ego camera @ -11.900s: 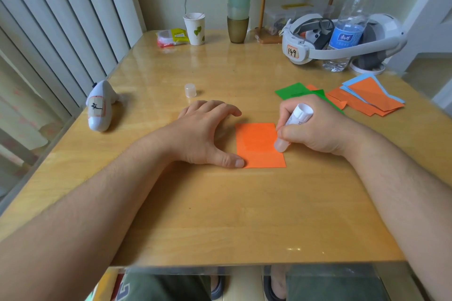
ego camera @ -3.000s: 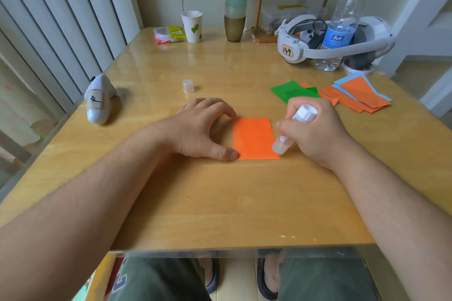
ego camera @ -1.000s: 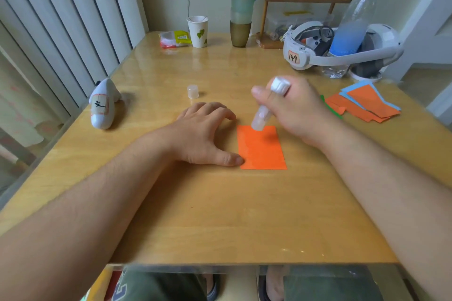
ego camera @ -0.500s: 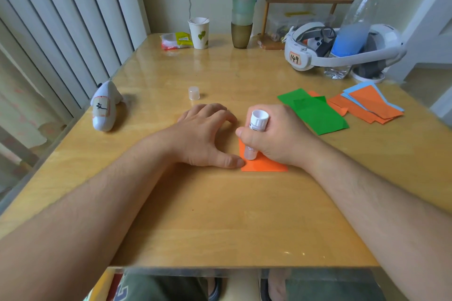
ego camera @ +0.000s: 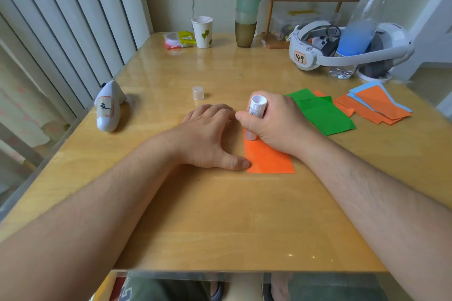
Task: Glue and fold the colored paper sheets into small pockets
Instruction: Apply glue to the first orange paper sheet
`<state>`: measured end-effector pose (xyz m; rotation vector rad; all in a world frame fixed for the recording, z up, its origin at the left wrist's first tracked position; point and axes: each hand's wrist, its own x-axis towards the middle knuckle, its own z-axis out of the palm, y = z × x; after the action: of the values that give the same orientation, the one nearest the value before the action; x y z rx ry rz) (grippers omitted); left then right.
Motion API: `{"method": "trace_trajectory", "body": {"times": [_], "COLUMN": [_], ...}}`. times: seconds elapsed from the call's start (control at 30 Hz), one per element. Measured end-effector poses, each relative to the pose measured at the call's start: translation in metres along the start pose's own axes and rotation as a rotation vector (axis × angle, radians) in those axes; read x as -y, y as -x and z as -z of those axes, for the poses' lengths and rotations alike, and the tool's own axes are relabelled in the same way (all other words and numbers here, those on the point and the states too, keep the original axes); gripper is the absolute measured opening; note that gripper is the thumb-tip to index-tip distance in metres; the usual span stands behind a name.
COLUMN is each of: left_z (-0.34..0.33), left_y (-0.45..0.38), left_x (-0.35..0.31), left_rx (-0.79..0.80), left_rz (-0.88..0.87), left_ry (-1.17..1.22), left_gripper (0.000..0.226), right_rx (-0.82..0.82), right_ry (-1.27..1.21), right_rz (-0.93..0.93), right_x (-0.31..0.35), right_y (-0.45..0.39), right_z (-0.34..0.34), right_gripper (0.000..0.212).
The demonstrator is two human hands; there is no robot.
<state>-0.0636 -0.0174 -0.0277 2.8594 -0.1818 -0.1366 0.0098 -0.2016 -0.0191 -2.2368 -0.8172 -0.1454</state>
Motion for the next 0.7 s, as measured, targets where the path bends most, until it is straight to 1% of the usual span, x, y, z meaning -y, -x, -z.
{"method": "trace_trajectory", "body": {"times": [0.13, 0.23, 0.33, 0.43, 0.53, 0.6, 0.7], "left_z": [-0.001, 0.0, 0.001, 0.001, 0.002, 0.002, 0.002], "left_y": [0.0, 0.0, 0.001, 0.001, 0.002, 0.002, 0.002], "left_x": [0.001, 0.001, 0.0, 0.0, 0.0, -0.001, -0.002], "left_rx": [-0.002, -0.006, -0.008, -0.005, -0.002, -0.001, -0.003], "left_rz": [-0.002, -0.001, -0.008, -0.012, -0.013, -0.014, -0.021], "left_ry": [0.004, 0.009, 0.01, 0.002, -0.006, -0.006, -0.008], "left_gripper": [0.121, 0.121, 0.121, 0.121, 0.121, 0.12, 0.119], "right_rx": [-0.069, -0.183, -0.224, -0.195, -0.1, -0.04, -0.018], "right_ry": [0.004, -0.04, -0.1, -0.134, -0.148, -0.133, -0.084], "right_rz": [0.0, -0.028, -0.057, -0.061, -0.051, -0.04, -0.038], "right_x": [-0.005, -0.01, -0.009, -0.007, -0.004, -0.002, -0.001], "right_y": [0.0, 0.0, -0.001, 0.001, 0.003, 0.005, 0.005], "right_z": [0.001, 0.005, 0.008, 0.007, 0.003, 0.001, -0.003], "right_gripper": [0.036, 0.041, 0.044, 0.044, 0.042, 0.036, 0.033]}}
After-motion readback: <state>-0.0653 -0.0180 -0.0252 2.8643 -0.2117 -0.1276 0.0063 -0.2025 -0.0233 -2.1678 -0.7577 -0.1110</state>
